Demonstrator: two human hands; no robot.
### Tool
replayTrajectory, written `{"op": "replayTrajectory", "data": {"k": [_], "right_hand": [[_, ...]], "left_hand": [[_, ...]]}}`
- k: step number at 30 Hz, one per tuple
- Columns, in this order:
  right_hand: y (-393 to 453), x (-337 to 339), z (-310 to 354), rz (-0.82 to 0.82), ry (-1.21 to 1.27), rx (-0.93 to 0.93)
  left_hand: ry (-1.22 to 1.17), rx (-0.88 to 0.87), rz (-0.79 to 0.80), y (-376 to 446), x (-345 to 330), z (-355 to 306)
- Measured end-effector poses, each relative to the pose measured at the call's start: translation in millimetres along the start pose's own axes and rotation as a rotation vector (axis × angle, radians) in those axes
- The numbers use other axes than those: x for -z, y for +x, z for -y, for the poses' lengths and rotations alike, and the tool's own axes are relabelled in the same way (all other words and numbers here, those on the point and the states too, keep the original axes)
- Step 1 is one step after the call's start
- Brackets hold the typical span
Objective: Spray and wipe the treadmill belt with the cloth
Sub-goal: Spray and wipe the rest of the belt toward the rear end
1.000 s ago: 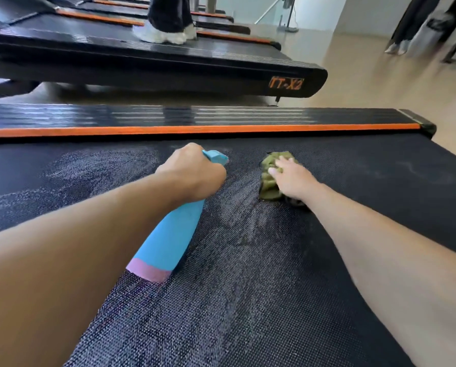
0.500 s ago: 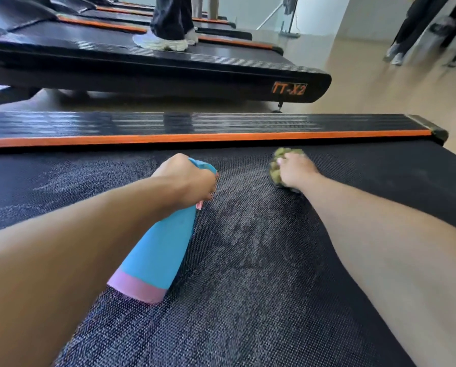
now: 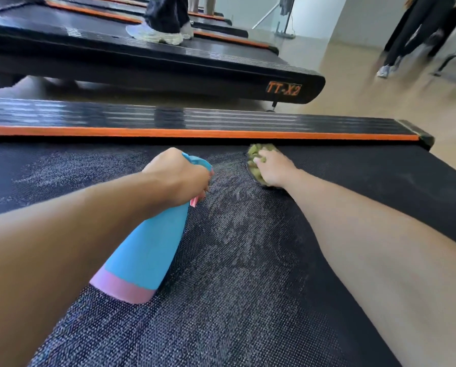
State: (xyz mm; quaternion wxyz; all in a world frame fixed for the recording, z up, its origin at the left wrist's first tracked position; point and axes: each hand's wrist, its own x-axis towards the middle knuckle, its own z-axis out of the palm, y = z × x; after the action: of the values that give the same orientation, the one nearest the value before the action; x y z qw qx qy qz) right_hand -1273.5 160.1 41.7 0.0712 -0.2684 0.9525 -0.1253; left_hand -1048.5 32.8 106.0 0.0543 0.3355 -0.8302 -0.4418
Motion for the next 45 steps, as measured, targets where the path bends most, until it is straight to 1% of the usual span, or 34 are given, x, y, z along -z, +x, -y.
{"op": "replayTrajectory", "data": {"k": [4,7,9,12,14,16,17,20,21,22,23,25,27,28,29,30,33,34,35,36,39,40,41,43,44,45], "right_hand": [[-47.1,-10.5,2.2,0.048,0.032,0.157],[-108.0,-16.6,13.6,0.119,0.052,0.315],[-154.6,-23.1,23.3,0.139,0.083,0.433],[-222.6,-30.1,36.5,0.205,0.092,0.618],[-252.2,-34.2,31.5,0.212,0.098,0.677],[-256.5,-31.0,15.4,0.182,0.102,0.650],[-249.3,-26.6,3.1,0.151,0.092,0.581],[-221.5,-1.5,-28.3,0.076,0.054,0.156],[-221.6,3.9,-32.6,0.063,0.032,0.081],[-227.9,4.0,-30.2,0.078,0.017,0.072],[-240.8,0.7,-23.0,0.106,0.014,0.116],[-279.3,-13.1,0.8,0.185,0.051,0.332],[-312.9,-24.8,16.7,0.285,0.093,0.578],[-317.1,-26.5,15.7,0.333,0.092,0.654],[-311.7,-21.5,11.4,0.351,0.101,0.665],[-302.5,-15.1,4.9,0.336,0.117,0.620],[-271.2,6.7,-20.5,0.233,0.117,0.282],[-269.6,7.2,-21.5,0.231,0.108,0.226],[-274.7,5.2,-17.0,0.253,0.101,0.242],[-287.0,-1.0,-9.2,0.294,0.096,0.314],[-347.2,-20.0,30.0,0.453,0.070,0.699],[-363.4,-24.8,39.1,0.504,0.059,0.813],[-373.4,-28.0,45.3,0.542,0.064,0.885],[-374.3,-24.4,49.1,0.585,0.115,0.943],[-367.9,-22.0,43.9,0.581,0.121,0.940],[-356.8,-19.7,33.5,0.561,0.116,0.895]], "left_hand": [[0.071,-0.050,0.039,-14.6,2.0,-6.2],[0.200,-0.085,0.035,-27.5,-1.6,-9.2],[0.307,-0.130,0.020,-38.9,-6.8,-12.8],[0.390,-0.252,0.039,-60.4,-12.6,-13.2],[0.396,-0.358,0.054,-76.5,-11.7,-10.4],[0.381,-0.423,0.079,-91.4,-2.0,-3.9],[0.381,-0.432,0.113,-98.8,5.1,0.8],[0.450,-0.407,0.325,-117.1,30.9,21.8],[0.468,-0.409,0.396,-124.2,38.8,27.6],[0.472,-0.406,0.452,-129.2,45.6,33.4],[0.470,-0.411,0.512,-134.8,51.7,36.7],[0.493,-0.421,0.617,-145.9,60.8,45.8],[0.526,-0.436,0.669,-158.9,69.1,52.3],[0.545,-0.431,0.696,-166.2,72.4,54.9],[0.548,-0.420,0.715,-173.0,75.3,55.5],[0.544,-0.403,0.734,-178.9,76.9,56.1],[0.575,-0.388,0.772,-194.6,77.1,52.6],[0.585,-0.383,0.775,-198.0,76.3,54.2],[0.591,-0.394,0.774,-198.7,75.6,54.4],[0.598,-0.396,0.771,-198.4,75.8,54.5],[0.591,-0.358,0.675,-191.8,80.2,57.2],[0.583,-0.342,0.635,-189.9,81.3,57.5],[0.567,-0.339,0.617,-188.3,82.1,57.4],[0.572,-0.360,0.650,-185.4,81.2,57.7],[0.586,-0.366,0.668,-184.6,78.9,57.9],[0.594,-0.368,0.677,-185.1,77.0,57.9]]}}
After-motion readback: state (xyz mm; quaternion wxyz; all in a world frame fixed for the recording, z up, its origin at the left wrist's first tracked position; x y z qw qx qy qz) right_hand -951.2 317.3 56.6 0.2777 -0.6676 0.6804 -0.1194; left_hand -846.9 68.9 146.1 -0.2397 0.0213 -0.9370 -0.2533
